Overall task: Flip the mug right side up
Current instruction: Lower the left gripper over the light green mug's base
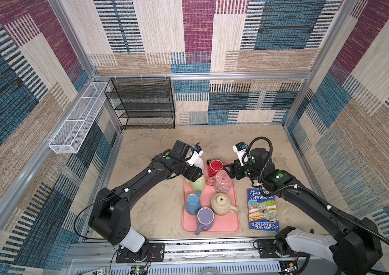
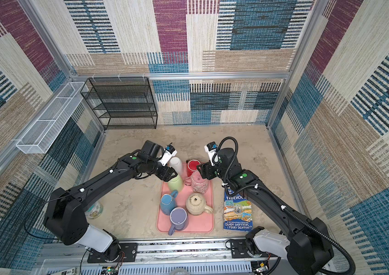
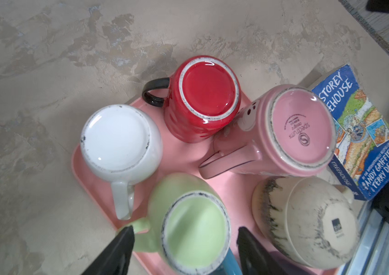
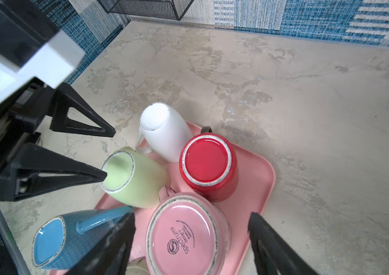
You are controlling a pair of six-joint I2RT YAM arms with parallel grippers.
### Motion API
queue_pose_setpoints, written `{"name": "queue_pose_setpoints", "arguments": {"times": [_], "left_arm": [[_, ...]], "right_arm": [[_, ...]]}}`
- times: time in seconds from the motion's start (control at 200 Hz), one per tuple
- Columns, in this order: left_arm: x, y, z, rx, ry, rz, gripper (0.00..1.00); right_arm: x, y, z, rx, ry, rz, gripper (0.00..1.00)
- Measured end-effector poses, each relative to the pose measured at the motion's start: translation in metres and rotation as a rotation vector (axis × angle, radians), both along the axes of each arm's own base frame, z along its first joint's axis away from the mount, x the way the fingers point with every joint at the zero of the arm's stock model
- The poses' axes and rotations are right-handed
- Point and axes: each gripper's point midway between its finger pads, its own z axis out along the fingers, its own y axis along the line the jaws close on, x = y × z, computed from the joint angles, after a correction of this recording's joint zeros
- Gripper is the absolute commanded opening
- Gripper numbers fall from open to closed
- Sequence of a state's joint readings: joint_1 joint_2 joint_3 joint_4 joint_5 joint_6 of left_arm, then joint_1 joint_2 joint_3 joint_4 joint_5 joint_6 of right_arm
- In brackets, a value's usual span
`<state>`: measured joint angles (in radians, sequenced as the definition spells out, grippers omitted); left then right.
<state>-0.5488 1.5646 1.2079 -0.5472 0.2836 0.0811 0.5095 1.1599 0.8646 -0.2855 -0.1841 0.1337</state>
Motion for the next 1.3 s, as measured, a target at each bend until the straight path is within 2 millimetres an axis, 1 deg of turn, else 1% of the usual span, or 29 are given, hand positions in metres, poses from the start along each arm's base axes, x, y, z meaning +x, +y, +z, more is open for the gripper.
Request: {"name": "queue_pose_setpoints", "arguments": {"times": [0.175, 0.285, 0.411, 0.571, 0.851, 1.172, 1.302], "left_arm": [[0.006, -0.006, -0.011, -0.012, 0.041, -0.007, 0.74], [0.006, -0.005, -0.016, -0.009, 0.057, 0.001, 0.74], [0.007, -0.003, -0.017, -0.012, 0.069, 0.021, 0.74], [-0.001, 0.003, -0.022, -0.012, 0.100, 0.043, 0.74], [-0.015, 0.006, -0.023, -0.033, 0.133, 0.051, 0.74], [-0.027, 0.007, -0.028, -0.053, 0.180, 0.061, 0.72], [-0.035, 0.008, -0.027, -0.066, 0.199, 0.056, 0.71]], "right_arm": [[-0.001, 0.000, 0.003, 0.007, -0.013, 0.000, 0.78], [-0.001, 0.000, 0.003, 0.008, -0.014, 0.001, 0.78], [-0.001, 0.000, 0.004, 0.008, -0.014, 0.001, 0.77], [-0.001, 0.000, 0.004, 0.008, -0.014, 0.002, 0.77], [-0.002, 0.001, 0.004, 0.009, -0.015, 0.006, 0.78], [-0.003, 0.002, 0.005, 0.010, -0.017, 0.007, 0.77], [-0.003, 0.002, 0.005, 0.010, -0.018, 0.009, 0.77]]}}
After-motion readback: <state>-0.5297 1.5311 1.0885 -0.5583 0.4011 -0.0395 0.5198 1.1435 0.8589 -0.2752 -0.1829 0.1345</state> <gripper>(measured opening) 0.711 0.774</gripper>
